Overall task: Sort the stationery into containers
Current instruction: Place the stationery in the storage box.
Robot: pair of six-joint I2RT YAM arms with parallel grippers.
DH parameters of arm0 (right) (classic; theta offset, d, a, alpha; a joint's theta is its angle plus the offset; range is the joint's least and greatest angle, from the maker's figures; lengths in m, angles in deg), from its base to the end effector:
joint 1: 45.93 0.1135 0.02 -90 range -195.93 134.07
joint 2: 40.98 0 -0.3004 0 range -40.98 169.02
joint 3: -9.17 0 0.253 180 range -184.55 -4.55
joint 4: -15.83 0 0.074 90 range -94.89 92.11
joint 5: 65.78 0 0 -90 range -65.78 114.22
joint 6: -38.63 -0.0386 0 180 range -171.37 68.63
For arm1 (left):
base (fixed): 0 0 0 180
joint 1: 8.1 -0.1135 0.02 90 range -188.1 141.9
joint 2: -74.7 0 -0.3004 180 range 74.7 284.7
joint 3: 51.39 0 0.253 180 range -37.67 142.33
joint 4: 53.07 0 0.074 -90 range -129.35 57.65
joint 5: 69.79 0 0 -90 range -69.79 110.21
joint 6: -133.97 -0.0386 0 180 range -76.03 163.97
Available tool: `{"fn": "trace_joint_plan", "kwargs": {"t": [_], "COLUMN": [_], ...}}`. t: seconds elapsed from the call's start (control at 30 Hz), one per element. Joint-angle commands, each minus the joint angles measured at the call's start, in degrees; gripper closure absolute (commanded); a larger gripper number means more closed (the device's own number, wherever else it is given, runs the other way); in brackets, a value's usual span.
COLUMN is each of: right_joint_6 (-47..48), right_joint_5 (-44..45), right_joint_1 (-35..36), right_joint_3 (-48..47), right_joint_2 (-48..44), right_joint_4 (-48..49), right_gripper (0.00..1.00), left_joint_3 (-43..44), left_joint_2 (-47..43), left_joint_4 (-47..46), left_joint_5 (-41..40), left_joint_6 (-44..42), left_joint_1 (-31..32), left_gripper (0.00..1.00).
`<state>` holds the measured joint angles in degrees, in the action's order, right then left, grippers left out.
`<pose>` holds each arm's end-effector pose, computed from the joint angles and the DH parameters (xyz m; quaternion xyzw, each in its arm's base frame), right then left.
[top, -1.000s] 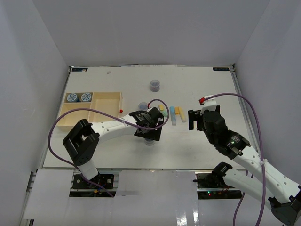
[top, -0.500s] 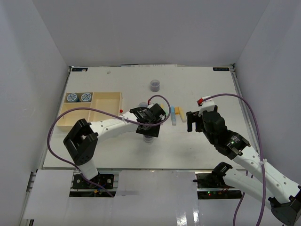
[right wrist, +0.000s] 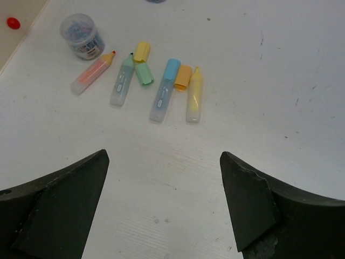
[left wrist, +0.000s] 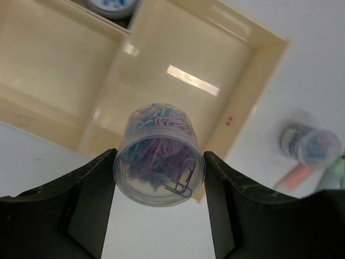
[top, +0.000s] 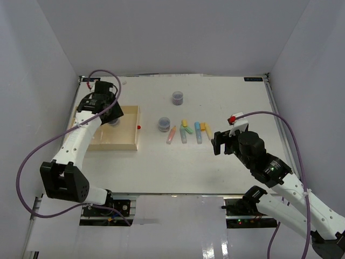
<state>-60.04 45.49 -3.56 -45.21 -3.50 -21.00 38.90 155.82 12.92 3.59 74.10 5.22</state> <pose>0.1033 0.0753 0.3324 -0.1319 0.8009 0.1067 0.5743 0.2790 -0.0547 0.3577 -0.1794 0.9321 0.0241 0.3137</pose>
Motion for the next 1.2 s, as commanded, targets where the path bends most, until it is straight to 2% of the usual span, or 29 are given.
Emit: {"fn": "trace_joint_plan", "kwargs": {"t": [0.0,0.07,0.17,0.43,0.7,1.17], "right_joint_6": [-0.6,-0.8,-0.9,-0.8,-0.6,-0.2], "right_joint_5": [-2.6,-3.3,-4.5,-4.4,-4.3,-3.7], "right_joint_1": [-0.3,-0.3,-0.3,-0.2,-0.3,-0.3], "right_joint_3": [1.6,2.3,2.8,4.0,4.4,4.8], "right_joint_2": [-1.8,-2.4,-3.2,-4.7,-4.8,-4.6], "right_joint_4": [1.8,2.0,2.1,2.8,3.1,3.3], "right_gripper": [0.10,0.10,0.10,0.10,0.10,0.10], "left_joint_3": [0.7,0.6,0.2,-0.7,-1.4,-2.2], "left_joint_2": [-2.4,-1.9,-0.3,6.1,11.7,17.1], "left_joint_4": [0.6,-0.9,-3.1,-9.4,-13.9,-17.7], "left_joint_5": [2.9,5.0,5.6,6.2,8.8,9.2], "left_joint_6": [-4.2,-5.8,-6.8,-6.9,-5.7,-3.5], "left_joint_1": [-8.4,-15.3,-21.1,-30.2,-34.8,-36.7], "left_gripper": [0.60,0.59,0.59,0.57,0.53,0.51]}}
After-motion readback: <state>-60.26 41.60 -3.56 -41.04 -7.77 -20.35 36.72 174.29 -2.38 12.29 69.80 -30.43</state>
